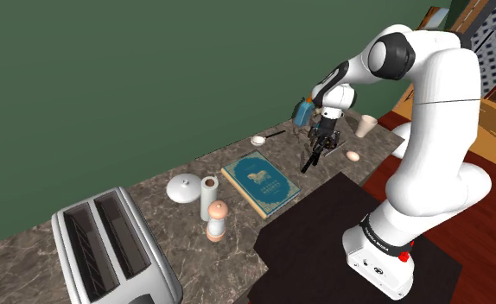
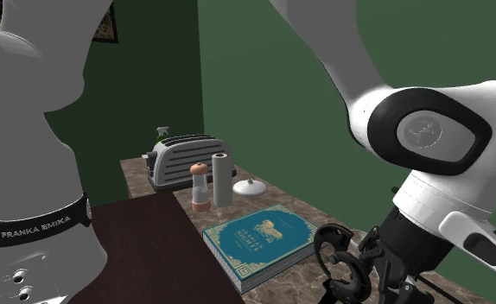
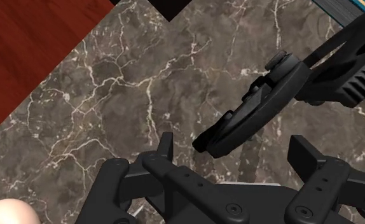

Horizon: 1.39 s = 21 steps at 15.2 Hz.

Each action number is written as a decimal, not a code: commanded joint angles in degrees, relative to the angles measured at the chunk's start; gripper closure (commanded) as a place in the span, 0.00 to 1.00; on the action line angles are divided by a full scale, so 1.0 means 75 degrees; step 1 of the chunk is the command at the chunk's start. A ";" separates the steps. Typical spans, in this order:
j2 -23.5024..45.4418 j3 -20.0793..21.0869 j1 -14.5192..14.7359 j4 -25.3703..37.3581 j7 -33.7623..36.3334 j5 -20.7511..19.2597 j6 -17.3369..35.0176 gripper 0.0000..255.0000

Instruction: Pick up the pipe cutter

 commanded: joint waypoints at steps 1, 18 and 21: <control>0.0142 0.0032 -0.0032 0.0052 -0.0030 0.0042 0.0088 0.00; -0.0369 -0.0097 0.0062 -0.0057 0.0066 -0.0124 -0.0298 1.00; -0.0615 -0.0157 0.0105 -0.0090 0.0117 -0.0210 -0.0501 1.00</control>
